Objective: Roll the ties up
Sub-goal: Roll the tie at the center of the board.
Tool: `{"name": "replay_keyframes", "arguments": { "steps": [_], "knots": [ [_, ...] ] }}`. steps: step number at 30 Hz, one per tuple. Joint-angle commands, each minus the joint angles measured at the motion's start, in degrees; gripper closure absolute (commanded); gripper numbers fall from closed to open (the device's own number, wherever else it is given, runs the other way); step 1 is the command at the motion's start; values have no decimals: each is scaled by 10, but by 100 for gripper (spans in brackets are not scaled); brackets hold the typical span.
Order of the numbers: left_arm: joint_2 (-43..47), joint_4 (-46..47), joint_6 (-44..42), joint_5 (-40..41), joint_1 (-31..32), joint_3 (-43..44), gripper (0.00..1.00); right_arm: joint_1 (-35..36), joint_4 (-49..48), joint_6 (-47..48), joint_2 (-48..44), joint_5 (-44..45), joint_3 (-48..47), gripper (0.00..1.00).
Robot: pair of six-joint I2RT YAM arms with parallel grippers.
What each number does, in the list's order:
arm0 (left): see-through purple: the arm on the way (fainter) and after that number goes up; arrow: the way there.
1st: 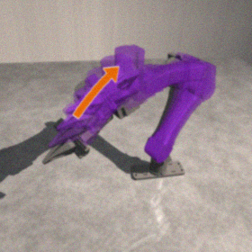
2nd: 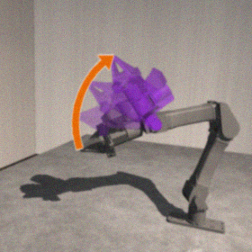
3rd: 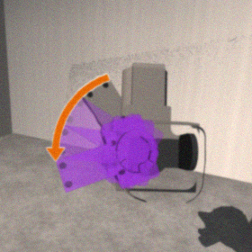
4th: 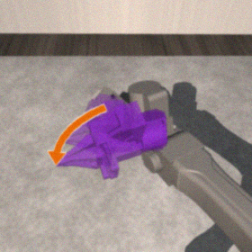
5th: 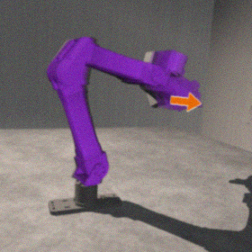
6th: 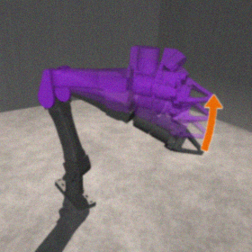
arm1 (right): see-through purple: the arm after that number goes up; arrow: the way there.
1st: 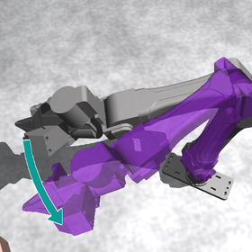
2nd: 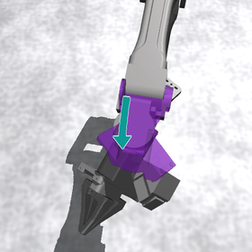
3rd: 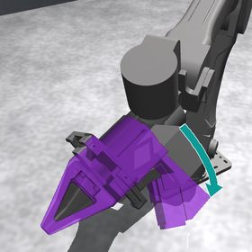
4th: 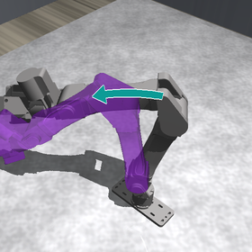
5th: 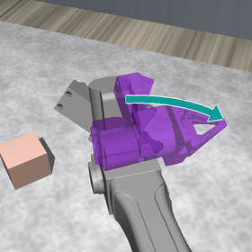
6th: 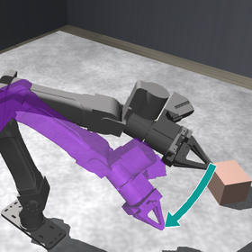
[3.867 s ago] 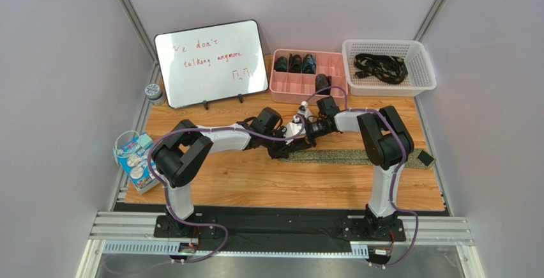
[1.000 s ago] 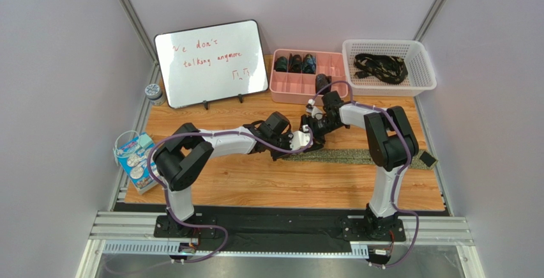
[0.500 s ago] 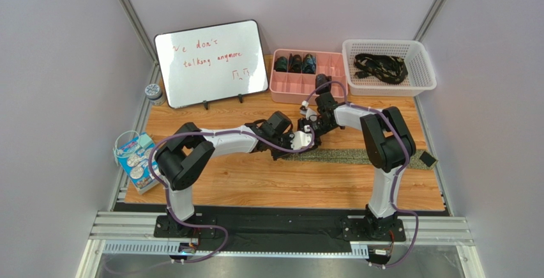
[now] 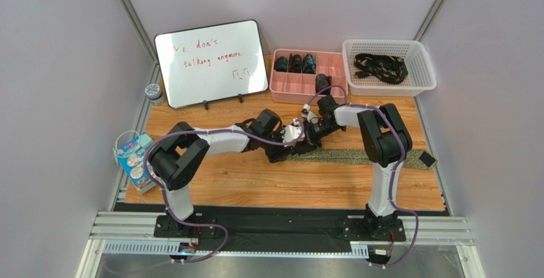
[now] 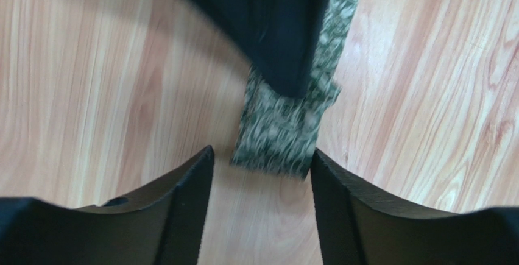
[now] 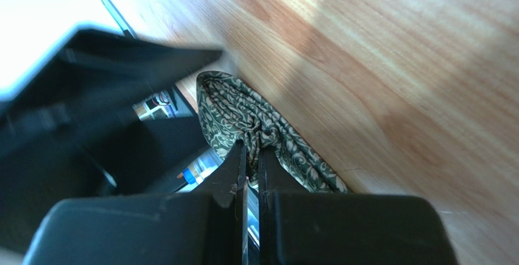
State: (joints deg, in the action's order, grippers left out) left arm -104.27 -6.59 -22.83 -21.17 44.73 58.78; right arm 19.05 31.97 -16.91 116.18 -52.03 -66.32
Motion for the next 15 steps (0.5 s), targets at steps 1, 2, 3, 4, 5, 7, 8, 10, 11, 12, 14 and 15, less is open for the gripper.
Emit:
{"name": "replay_keyframes", "arguments": {
  "steps": [1,2,3,4,5,7,8,10,11,12,14,15],
  "knots": [
    [71,167,94,-78,-46,-69,28,-9,-7,42,33,33,15,100],
    [79,200,116,-81,-50,-106,27,-10,-6,49,39,32,15,100],
    [87,229,121,-90,-53,-123,26,-12,-2,64,49,32,15,100],
    [99,284,126,-92,-53,-139,22,-19,1,75,55,30,14,100],
    [101,306,134,-96,-53,-164,22,-23,5,84,62,24,11,100],
    [98,344,142,-111,-54,-177,22,-31,29,110,90,17,-6,100],
    [93,354,145,-113,-53,-183,22,-33,36,118,98,4,-10,100],
    [73,387,140,-116,-52,-194,22,-34,70,151,120,-3,-30,100],
    [66,401,140,-115,-52,-198,22,-34,80,159,123,-16,-33,100],
    [60,412,133,-123,-52,-200,22,-34,97,165,126,-13,-36,100],
    [44,438,125,-127,-42,-206,22,-34,121,186,133,-7,-42,100],
    [39,447,123,-129,-40,-207,22,-34,128,189,135,-4,-43,100]
  ]
}}
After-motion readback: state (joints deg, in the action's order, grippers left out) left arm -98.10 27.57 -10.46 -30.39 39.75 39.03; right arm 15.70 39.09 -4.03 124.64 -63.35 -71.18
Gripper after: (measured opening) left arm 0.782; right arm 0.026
